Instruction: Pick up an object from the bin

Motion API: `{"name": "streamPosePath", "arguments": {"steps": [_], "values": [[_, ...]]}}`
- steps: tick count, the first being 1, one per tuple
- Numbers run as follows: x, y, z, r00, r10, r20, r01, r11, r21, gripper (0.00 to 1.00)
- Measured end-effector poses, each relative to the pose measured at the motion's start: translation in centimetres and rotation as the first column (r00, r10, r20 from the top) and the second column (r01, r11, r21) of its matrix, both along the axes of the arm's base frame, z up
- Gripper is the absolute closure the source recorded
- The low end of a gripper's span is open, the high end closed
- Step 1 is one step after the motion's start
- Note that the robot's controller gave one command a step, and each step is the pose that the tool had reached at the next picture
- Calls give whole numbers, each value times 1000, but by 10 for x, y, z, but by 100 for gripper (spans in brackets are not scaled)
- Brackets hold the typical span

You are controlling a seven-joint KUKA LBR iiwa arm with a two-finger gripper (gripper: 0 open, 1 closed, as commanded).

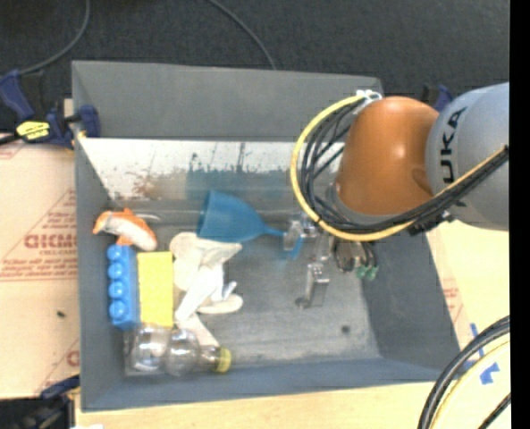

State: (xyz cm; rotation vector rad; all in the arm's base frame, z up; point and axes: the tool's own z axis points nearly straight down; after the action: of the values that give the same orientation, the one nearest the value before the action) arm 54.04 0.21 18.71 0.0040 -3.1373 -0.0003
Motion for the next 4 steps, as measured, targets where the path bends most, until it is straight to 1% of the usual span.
{"name": "streamPosePath", "arguments": {"steps": [1,2,3,4], "values": [[1,0,5,1000,0,8,0,1000,0,0],[4,75,-38,1000,10,6,-10,1000,1,0],[29,87,-32,1000,-1,8,1,1000,4,0],[44,96,-91,991,-137,1,137,991,1,0]]}}
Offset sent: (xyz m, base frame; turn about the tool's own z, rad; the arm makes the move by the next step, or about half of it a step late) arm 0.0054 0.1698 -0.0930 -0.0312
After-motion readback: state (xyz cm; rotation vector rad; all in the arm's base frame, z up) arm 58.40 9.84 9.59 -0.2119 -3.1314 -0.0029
